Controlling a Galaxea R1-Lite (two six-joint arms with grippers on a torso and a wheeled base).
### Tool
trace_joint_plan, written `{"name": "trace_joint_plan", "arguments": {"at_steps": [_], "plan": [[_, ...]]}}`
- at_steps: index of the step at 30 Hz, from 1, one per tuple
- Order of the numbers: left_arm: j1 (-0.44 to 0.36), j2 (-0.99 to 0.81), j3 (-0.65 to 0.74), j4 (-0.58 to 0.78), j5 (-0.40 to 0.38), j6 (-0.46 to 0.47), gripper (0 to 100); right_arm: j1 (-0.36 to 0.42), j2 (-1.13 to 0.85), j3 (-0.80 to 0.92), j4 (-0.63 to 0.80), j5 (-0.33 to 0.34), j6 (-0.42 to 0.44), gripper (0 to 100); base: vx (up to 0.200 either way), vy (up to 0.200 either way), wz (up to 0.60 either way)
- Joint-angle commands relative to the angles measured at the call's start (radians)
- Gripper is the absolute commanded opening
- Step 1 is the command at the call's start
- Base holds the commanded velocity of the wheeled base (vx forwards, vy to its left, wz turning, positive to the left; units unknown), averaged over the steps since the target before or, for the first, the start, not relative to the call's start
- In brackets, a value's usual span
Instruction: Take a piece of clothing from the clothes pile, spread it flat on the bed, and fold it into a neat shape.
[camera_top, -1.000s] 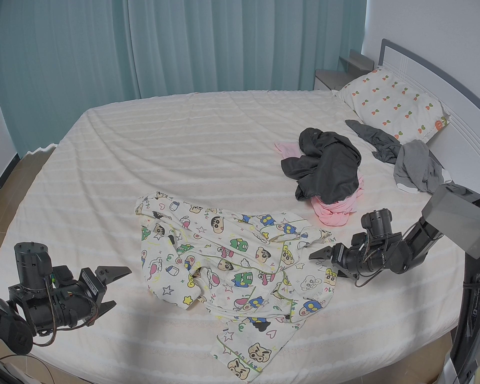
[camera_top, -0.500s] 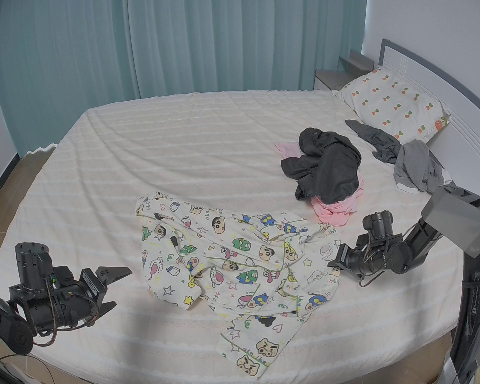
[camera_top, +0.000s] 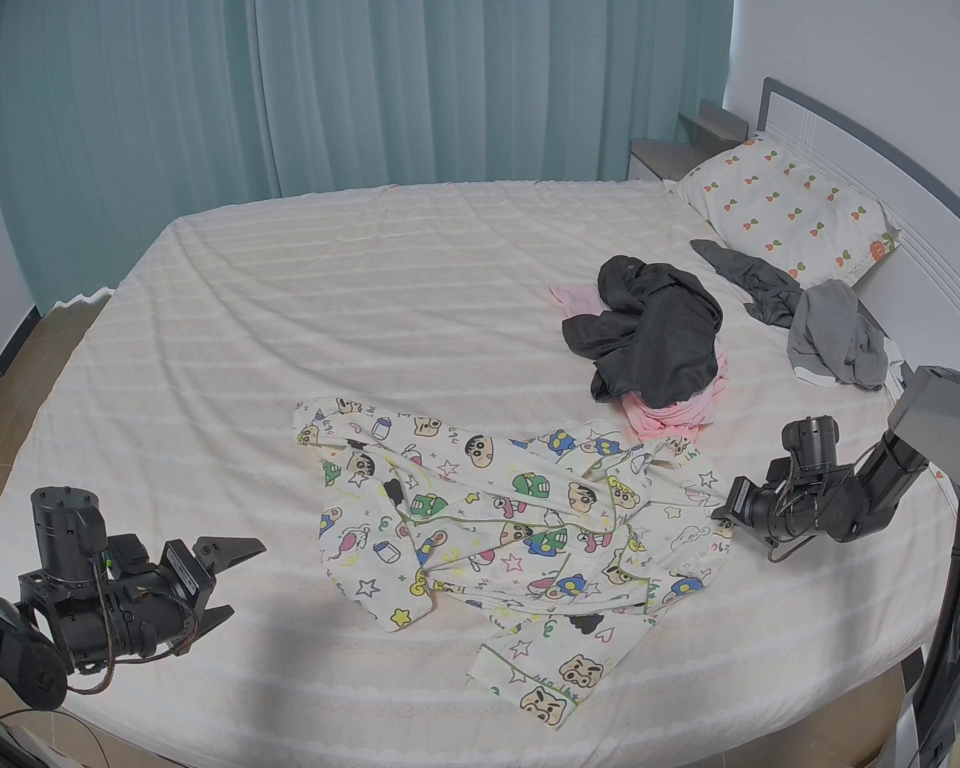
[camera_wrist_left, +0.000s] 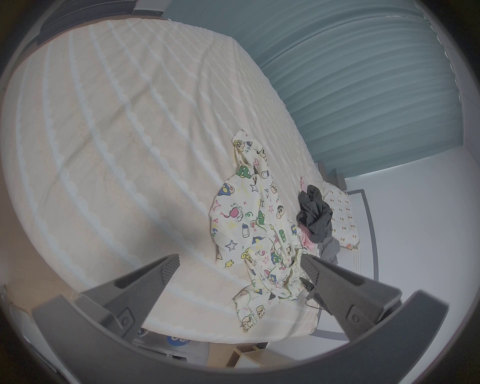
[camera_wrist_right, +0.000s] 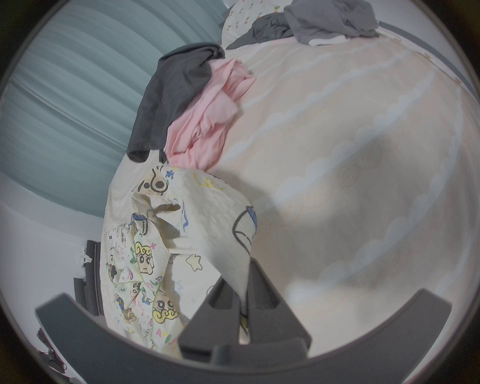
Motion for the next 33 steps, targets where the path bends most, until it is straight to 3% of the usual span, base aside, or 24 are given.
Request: {"name": "trace_joint_plan", "arguments": {"at_steps": [1, 4, 5, 8, 18, 22, 24, 25, 28, 29, 31, 33], "plan": [[-0.011, 0.004, 0.005, 0.004, -0.003, 0.006, 100, -0.024, -0.009, -0.009, -0.001, -0.017, -0.01, 0, 0.0, 0.0, 0.0], [-0.042, 0.021, 0.028, 0.005, -0.004, 0.037, 100, -0.036, -0.009, -0.006, -0.001, -0.026, -0.039, 0, 0.0, 0.0, 0.0], [-0.068, 0.042, 0.044, 0.005, -0.006, 0.059, 100, -0.038, -0.007, -0.005, -0.001, -0.024, -0.046, 100, 0.0, 0.0, 0.0], [-0.165, 0.128, 0.074, -0.002, 0.005, 0.099, 100, -0.029, -0.025, 0.022, -0.001, -0.004, -0.035, 100, 0.0, 0.0, 0.0], [-0.198, 0.154, 0.054, -0.021, -0.015, 0.016, 100, 0.011, -0.2, 0.181, -0.001, 0.029, -0.033, 100, 0.0, 0.0, 0.0], [-0.223, 0.304, -0.139, -0.058, 0.031, 0.025, 100, 0.094, -0.237, 0.212, -0.001, 0.034, -0.032, 100, 0.0, 0.0, 0.0], [-0.225, 0.318, -0.154, -0.056, 0.043, 0.025, 100, 0.105, -0.237, 0.213, -0.001, 0.034, -0.03, 100, 0.0, 0.0, 0.0], [-0.24, 0.438, -0.269, -0.042, 0.161, 0.025, 100, 0.163, -0.242, 0.242, -0.002, 0.025, -0.015, 100, 0.0, 0.0, 0.0], [-0.28, 0.536, -0.38, 0.002, 0.275, 0.023, 100, 0.188, -0.308, 0.305, -0.018, 0.025, 0.02, 100, 0.0, 0.0, 0.0], [-0.28, 0.536, -0.38, 0.002, 0.275, 0.023, 100, 0.188, -0.308, 0.305, -0.018, 0.025, 0.02, 100, 0.0, 0.0, 0.0], [-0.327, 0.584, -0.473, 0.05, 0.373, 0.0, 100, 0.186, -0.389, 0.385, -0.064, 0.022, 0.06, 100, 0.0, 0.0, 0.0], [-0.36, 0.599, -0.501, 0.057, 0.398, -0.029, 100, 0.185, -0.437, 0.442, -0.114, 0.022, 0.094, 100, 0.0, 0.0, 0.0]]}}
